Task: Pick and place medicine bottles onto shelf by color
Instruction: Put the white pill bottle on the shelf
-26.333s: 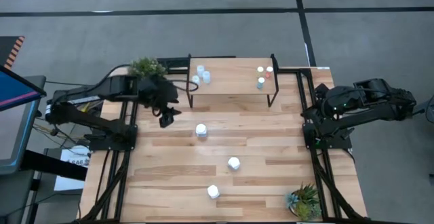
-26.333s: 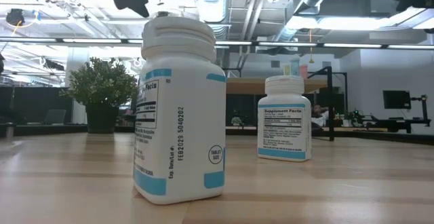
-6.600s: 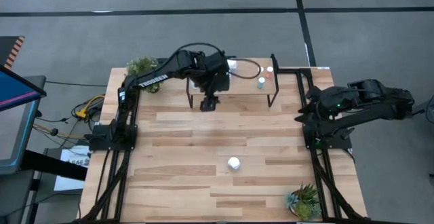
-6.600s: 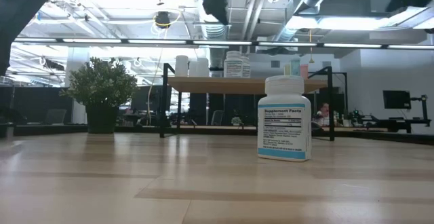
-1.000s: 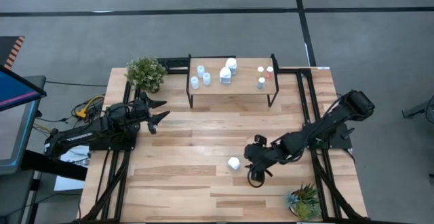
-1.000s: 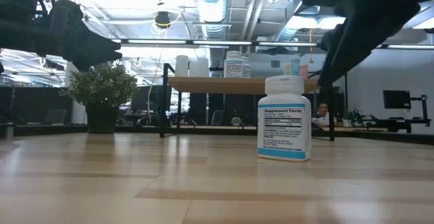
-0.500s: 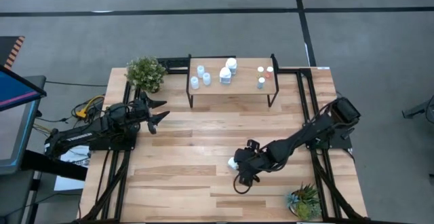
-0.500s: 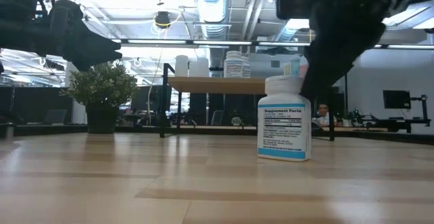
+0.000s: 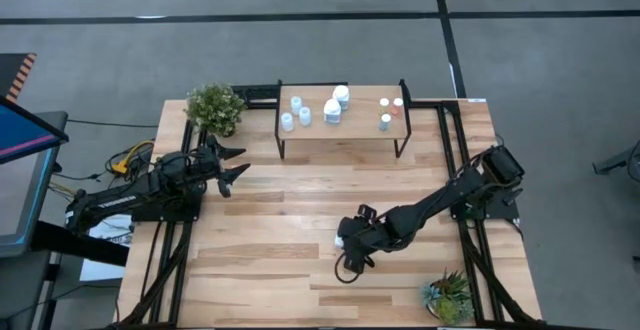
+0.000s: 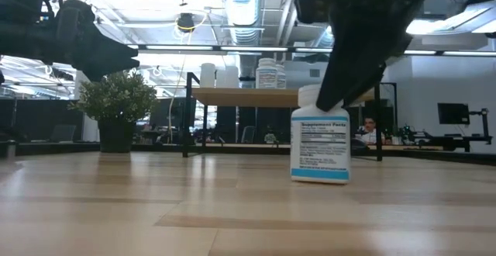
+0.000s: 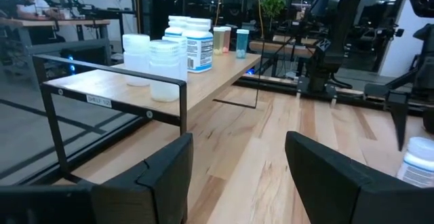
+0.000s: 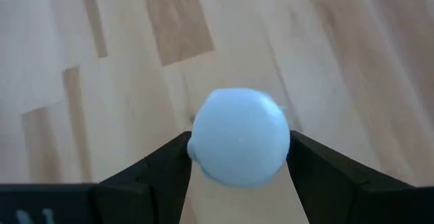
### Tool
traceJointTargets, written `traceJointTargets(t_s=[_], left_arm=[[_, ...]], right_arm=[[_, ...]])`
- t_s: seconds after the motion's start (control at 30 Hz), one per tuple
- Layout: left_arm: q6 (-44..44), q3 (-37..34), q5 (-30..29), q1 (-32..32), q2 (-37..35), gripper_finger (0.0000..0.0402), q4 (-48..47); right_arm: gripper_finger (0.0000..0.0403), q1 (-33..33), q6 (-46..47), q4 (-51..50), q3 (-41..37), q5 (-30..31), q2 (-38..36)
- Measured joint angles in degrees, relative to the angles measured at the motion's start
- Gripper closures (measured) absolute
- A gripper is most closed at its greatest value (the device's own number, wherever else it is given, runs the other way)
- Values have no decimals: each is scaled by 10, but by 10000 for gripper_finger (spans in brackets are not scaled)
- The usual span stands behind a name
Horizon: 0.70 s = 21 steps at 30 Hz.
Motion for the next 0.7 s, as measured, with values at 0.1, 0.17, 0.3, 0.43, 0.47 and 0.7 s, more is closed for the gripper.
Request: traceJointTargets(t_s=[0.1,0.17,0.3,0.43,0.47,0.7], left_arm=[[0,0,0,0,0,180,0],[0,0,0,0,0,180,0],[0,0,0,0,0,180,0],[0,0,0,0,0,180,0],[0,0,0,0,0,180,0],[0,0,0,0,0,180,0]], right_arm=[[147,-9,-23,-2,0,0,0],[147,-14,-47,-2,0,0,0],[147,-20,-82,-2,0,-2,0],[147,-25,-83,0,0,-14,0],[147,-26,-83,1,0,-20,0],[147,-31,-74,1,0,-32,0]])
